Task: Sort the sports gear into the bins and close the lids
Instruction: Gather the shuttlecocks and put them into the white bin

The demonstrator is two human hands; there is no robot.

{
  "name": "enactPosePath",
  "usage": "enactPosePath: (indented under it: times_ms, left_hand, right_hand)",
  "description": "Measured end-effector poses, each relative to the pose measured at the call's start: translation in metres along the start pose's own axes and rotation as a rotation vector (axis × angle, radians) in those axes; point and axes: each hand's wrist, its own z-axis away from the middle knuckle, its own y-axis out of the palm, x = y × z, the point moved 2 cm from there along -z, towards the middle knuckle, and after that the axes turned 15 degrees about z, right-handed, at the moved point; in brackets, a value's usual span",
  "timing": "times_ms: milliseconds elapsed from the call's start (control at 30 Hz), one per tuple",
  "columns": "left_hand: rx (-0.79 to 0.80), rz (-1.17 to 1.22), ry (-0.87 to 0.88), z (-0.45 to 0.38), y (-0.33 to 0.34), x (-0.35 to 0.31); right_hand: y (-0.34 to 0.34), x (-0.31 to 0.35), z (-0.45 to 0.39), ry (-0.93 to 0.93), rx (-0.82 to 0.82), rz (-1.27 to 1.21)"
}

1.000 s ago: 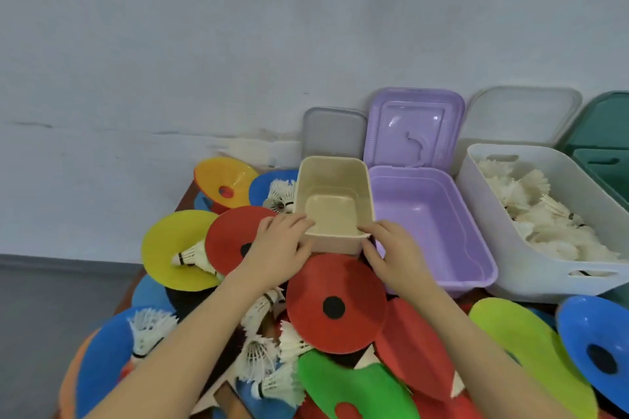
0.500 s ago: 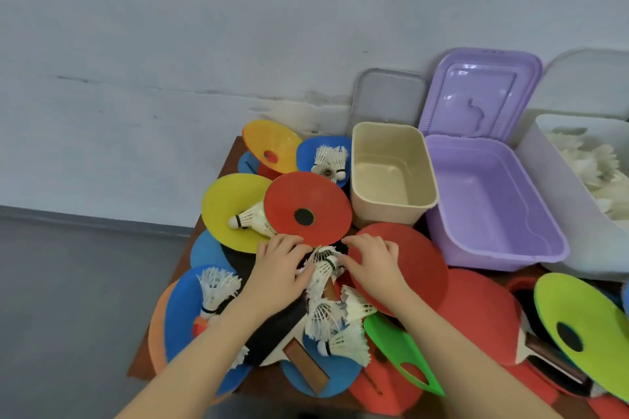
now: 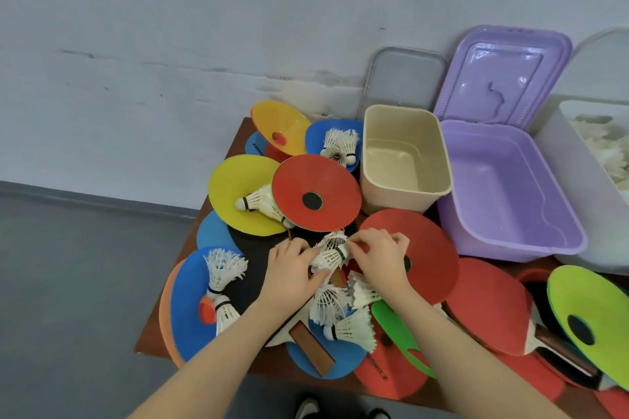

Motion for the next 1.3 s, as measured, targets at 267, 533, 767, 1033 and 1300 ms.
enactPosePath:
  times_ms: [267,533,767,1033,1300]
  left_hand:
    - [0.014,0.220,-0.015,0.005,0.001,-0.007]
    - [-0.095,0.424,0.058,0.007,-0.009,-0.013]
    - [-0.222,0.320,0.378,-0.006,-0.044,-0.042]
    - [-0.274,0.417,0.584,-0.043,-0.049,-0.120]
    - [-0.308,0.406,0.600,-0.108,0.004,-0.220]
  right_hand:
    - [-0.011,0.003,0.011,0.011,-0.144,-0.004]
    - [-0.025,-0.001,0.015,0.055,-0.196,-0.050]
    - [-0.063,-0.007,0.013,0.047,-0.430,-0.142]
    - [-0.126,-0.061,-0.003,0.217,-0.566,-0.260]
    - [-0.178,-0.182,-0.004,0.340,-0.603,-0.317]
